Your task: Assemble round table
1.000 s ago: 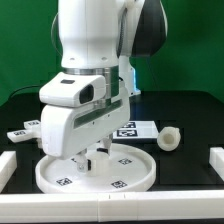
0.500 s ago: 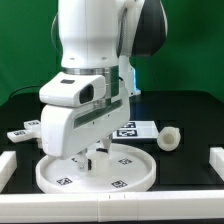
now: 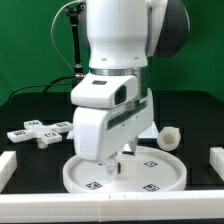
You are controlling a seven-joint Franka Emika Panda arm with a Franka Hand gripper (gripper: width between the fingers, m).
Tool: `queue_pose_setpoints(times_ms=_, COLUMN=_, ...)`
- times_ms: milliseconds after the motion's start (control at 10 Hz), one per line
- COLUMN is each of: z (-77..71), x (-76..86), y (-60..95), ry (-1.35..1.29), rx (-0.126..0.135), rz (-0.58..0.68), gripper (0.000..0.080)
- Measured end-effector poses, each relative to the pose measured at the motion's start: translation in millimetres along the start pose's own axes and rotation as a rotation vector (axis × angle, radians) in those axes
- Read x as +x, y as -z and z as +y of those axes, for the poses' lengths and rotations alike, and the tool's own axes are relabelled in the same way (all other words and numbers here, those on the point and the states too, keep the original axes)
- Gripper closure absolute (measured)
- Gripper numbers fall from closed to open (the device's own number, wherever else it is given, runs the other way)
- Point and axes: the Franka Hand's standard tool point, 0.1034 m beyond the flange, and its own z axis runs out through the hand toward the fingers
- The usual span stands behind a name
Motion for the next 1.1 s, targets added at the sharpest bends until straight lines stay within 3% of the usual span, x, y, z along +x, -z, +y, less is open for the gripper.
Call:
queue_pose_setpoints(times_ms=400, z=-18.1, x=33.6, y=-0.6, ry=-0.051, rx=0.011, rz=-0.002, gripper=0.039)
queue_pose_setpoints(times_ms=1000, z=-23.4, x=41.8, y=-0.9, ry=-0.074, rx=0.019, rz=-0.011, gripper=0.0389)
queue_pose_setpoints(times_ms=1100, z=-23.4, x=41.7, y=-0.9, ry=-0.074, rx=0.019, rz=-0.011, gripper=0.0232)
